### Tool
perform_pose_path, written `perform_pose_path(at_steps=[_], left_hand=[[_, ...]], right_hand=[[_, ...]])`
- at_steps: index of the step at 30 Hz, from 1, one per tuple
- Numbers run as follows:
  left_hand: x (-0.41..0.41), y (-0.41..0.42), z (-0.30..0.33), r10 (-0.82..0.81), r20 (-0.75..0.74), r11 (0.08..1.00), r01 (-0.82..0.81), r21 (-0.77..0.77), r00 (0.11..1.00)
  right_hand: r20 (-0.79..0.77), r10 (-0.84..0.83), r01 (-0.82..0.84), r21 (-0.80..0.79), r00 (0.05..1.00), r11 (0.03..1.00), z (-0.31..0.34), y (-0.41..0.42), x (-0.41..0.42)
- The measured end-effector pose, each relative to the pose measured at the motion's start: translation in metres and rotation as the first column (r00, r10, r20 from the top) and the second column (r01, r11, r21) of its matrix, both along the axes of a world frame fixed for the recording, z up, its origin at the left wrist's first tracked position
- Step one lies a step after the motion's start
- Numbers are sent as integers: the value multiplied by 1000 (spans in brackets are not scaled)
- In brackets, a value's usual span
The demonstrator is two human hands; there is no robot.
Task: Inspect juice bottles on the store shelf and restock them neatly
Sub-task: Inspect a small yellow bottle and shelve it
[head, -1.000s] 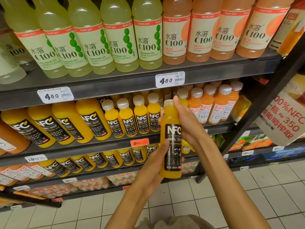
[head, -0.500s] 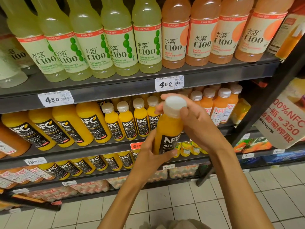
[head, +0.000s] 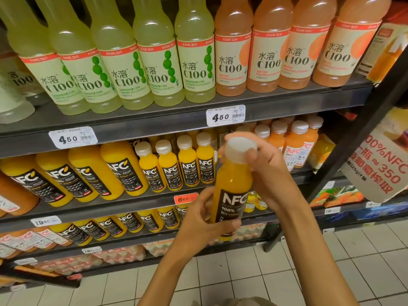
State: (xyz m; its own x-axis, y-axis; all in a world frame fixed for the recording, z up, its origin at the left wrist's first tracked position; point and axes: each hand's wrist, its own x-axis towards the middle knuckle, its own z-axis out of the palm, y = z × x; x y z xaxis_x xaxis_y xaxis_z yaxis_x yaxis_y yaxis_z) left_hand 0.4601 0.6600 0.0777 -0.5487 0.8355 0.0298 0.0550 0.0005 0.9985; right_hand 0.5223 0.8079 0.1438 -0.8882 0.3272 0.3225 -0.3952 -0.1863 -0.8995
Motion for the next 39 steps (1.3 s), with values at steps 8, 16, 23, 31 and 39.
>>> perform_pose_path(at_steps=[8,16,23,31,39], left_hand=[[3,-1,2,-12,135,1000,15,-23,991],[4,3,-10,101,206,981,-62,-185,973],[-3,10,-9,140,388,990,-121,-72,911],[-4,22,-3,176,283,977,-133,-164,943],[2,13,-8,85,347,996,-87,-10,934]], right_hand=[[4,-106,103,-269,994,958,-5,6,-16],[66,-88,103,-282,994,954,-11,5,-17],[10,-121,121,-37,993,992,2,-5,-17],[57,-130,134,-61,990,989,3,-10,-20],[205,-141,140,22,968,990,2,-6,-23]])
